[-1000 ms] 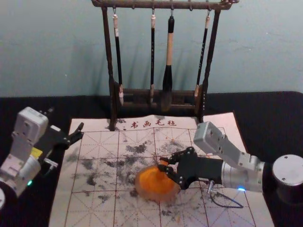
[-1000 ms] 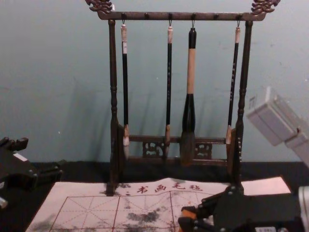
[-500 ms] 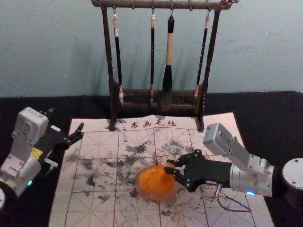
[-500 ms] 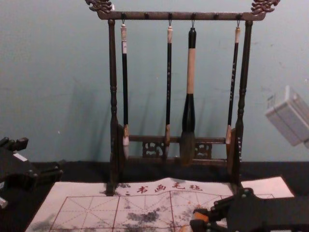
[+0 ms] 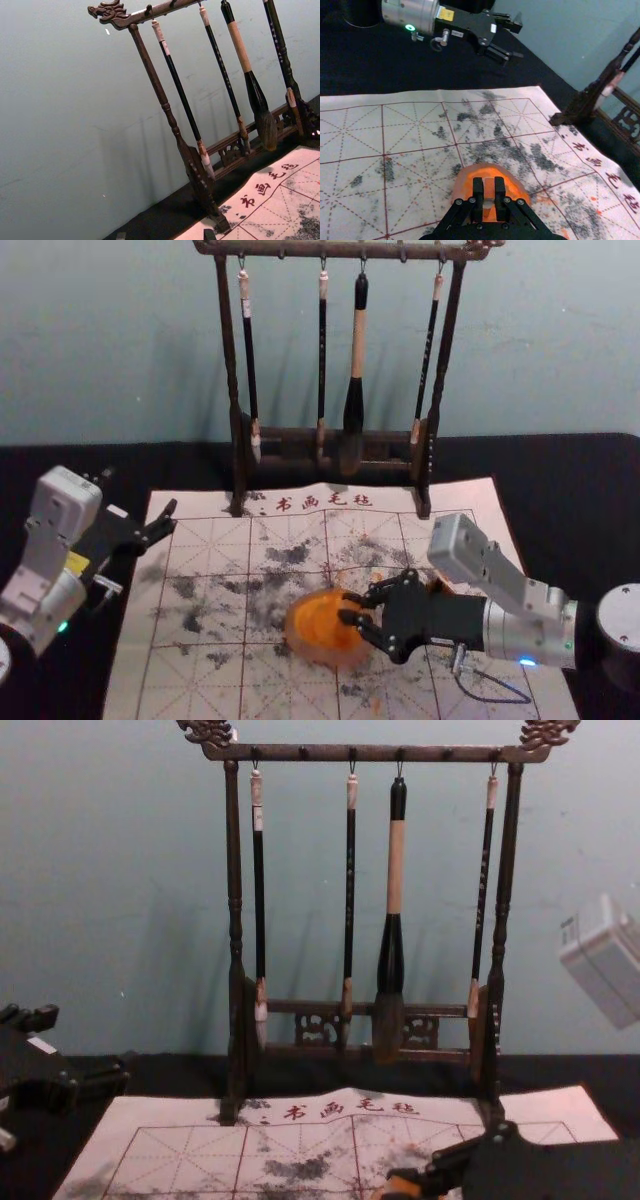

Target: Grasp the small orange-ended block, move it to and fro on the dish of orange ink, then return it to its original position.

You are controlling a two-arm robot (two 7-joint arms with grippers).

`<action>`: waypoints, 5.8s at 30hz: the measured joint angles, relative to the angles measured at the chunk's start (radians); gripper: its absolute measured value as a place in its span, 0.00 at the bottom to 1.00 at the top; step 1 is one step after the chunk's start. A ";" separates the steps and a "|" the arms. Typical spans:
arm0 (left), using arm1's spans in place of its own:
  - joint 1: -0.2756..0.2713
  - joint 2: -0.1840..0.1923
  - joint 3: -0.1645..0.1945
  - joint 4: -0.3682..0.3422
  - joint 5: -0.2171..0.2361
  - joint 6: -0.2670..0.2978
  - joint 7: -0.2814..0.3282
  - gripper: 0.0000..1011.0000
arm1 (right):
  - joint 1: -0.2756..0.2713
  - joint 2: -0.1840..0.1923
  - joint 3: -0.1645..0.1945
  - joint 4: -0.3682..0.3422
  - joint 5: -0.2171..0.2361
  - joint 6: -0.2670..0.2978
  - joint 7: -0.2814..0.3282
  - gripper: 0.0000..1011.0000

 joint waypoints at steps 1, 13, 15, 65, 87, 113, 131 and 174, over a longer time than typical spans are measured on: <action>0.000 0.000 0.000 0.000 0.000 0.000 0.000 0.99 | 0.001 -0.001 -0.002 0.000 0.000 0.000 0.001 0.10; 0.000 0.000 0.000 0.000 0.000 0.000 0.000 0.99 | 0.028 -0.021 -0.034 0.014 -0.021 -0.003 0.009 0.10; 0.000 0.000 0.000 0.000 0.000 0.000 0.000 0.99 | 0.034 -0.026 -0.039 0.020 -0.026 -0.001 0.009 0.10; 0.000 0.000 0.000 0.000 0.000 0.000 0.000 0.99 | 0.015 0.004 0.000 0.008 0.012 0.044 -0.005 0.10; 0.000 0.000 0.000 0.000 0.000 0.000 0.000 0.99 | 0.038 -0.014 -0.050 0.004 -0.013 0.052 0.006 0.10; 0.000 0.000 0.000 0.000 0.000 0.000 0.000 0.99 | 0.057 -0.017 -0.019 0.031 -0.038 0.089 -0.034 0.10; 0.000 0.000 0.000 0.000 0.000 0.000 0.000 0.99 | 0.012 0.040 0.001 -0.056 -0.014 0.118 -0.018 0.10; 0.000 0.000 0.000 0.000 0.000 0.000 0.000 0.99 | -0.185 0.198 0.252 -0.302 0.103 0.295 -0.200 0.10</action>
